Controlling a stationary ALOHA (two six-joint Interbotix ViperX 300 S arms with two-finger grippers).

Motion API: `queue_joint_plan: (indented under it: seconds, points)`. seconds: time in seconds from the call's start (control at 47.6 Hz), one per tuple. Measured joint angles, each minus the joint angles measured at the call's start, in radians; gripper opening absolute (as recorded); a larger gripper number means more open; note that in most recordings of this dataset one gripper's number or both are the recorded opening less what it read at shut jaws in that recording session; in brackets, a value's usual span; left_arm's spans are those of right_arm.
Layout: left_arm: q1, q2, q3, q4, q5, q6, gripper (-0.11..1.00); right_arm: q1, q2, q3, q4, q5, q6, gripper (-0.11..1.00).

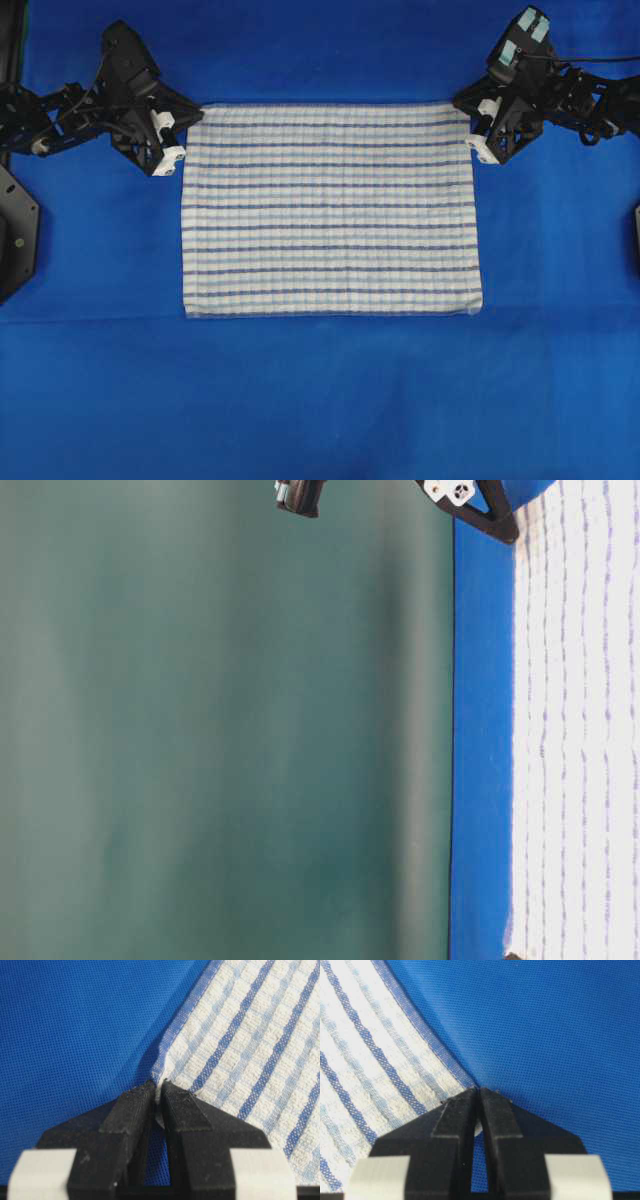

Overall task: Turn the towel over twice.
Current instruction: 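Lift the far edge with both grippers and pull it away, then swing the held edge back toward the near side and lower it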

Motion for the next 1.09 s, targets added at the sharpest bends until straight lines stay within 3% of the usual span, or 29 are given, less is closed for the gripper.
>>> queue_joint_plan:
  seconds: [0.315,0.651,1.092]
  points:
    - [0.038,-0.147,-0.031,0.0,0.054,0.008,0.04,-0.023,-0.112,-0.015,0.0,0.034,-0.006,0.05]
    - [0.069,-0.374,-0.114,-0.002,0.192,0.055,0.04,-0.08,-0.279,-0.109,-0.009,0.204,-0.046,0.05]
    - [0.071,-0.604,-0.143,-0.002,0.17,0.091,0.04,-0.084,-0.48,-0.278,-0.069,0.408,-0.08,0.05]
